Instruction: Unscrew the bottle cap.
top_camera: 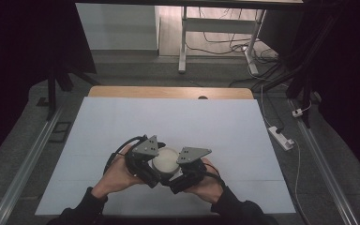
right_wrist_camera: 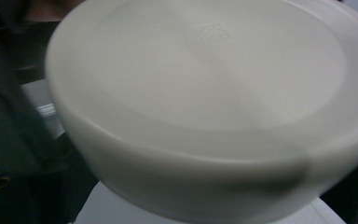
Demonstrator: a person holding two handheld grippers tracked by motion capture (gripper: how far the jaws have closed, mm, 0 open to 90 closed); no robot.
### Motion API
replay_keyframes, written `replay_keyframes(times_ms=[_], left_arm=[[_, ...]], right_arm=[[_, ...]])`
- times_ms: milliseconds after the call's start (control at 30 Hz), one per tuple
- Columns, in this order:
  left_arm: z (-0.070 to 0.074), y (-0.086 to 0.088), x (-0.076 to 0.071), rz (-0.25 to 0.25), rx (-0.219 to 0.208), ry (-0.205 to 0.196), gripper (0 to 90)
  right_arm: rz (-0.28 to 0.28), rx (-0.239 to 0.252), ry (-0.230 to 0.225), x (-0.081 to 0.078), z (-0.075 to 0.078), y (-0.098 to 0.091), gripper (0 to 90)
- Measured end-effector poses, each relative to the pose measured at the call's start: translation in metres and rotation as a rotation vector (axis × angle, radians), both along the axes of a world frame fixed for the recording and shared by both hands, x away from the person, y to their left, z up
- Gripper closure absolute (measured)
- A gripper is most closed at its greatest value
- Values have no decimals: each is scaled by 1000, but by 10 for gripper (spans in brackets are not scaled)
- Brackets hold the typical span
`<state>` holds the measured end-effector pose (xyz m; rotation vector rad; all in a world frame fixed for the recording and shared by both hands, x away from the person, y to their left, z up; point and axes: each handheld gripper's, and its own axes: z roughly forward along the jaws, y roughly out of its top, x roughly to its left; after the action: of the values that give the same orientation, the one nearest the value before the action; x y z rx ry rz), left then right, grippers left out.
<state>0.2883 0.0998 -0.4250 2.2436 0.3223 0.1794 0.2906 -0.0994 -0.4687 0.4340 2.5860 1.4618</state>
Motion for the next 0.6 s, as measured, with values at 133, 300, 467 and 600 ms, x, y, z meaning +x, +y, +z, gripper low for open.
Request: replay_keyframes(times_ms=[133,300,467,600], left_arm=[[-3,6,2,-91,-39,22,3],[-4,10,1,-141,-71,10,66],[-4,10,1,-122,-83,9,74],[-4,8,2,-64,-83,16,77]], right_arm=[[50,4,3,-4,1,2,66],[87,-3,-3,-7,0,4,66],[87,-5,-6,-6,1,4,66],[55,-10,-9,-5,1,3,66]])
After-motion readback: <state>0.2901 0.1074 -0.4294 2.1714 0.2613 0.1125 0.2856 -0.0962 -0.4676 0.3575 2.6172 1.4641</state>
